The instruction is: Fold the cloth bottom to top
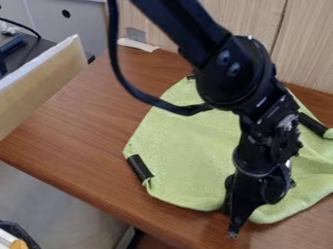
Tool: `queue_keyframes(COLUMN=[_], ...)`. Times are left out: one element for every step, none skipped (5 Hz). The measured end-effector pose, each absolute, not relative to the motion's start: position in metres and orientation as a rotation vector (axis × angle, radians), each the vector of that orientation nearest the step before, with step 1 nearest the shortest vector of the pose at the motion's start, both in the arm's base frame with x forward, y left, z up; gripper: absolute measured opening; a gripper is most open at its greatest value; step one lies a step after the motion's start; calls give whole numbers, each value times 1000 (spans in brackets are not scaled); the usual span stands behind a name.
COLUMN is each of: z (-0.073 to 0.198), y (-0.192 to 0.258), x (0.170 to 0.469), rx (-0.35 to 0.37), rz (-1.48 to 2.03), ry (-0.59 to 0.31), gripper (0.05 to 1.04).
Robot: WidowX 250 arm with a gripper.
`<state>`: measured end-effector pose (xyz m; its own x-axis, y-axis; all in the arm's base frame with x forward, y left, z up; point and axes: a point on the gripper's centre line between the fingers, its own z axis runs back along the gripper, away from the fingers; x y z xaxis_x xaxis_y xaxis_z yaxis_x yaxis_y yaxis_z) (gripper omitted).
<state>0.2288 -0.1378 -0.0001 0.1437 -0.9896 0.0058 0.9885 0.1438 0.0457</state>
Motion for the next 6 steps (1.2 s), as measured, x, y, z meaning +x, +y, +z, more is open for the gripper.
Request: queue_keyframes(z=[14, 39, 58, 74, 73, 68], y=[-138, -135, -132, -117, -104, -91], x=[228, 245, 268, 306, 339, 374], rx=[25, 40, 27, 17, 3, 3], rz=[-1416, -1372, -1311, -1206, -1118, -1060], ry=[0, -44, -79, -119, -117, -117], gripper=[57, 57, 57, 57, 57, 57])
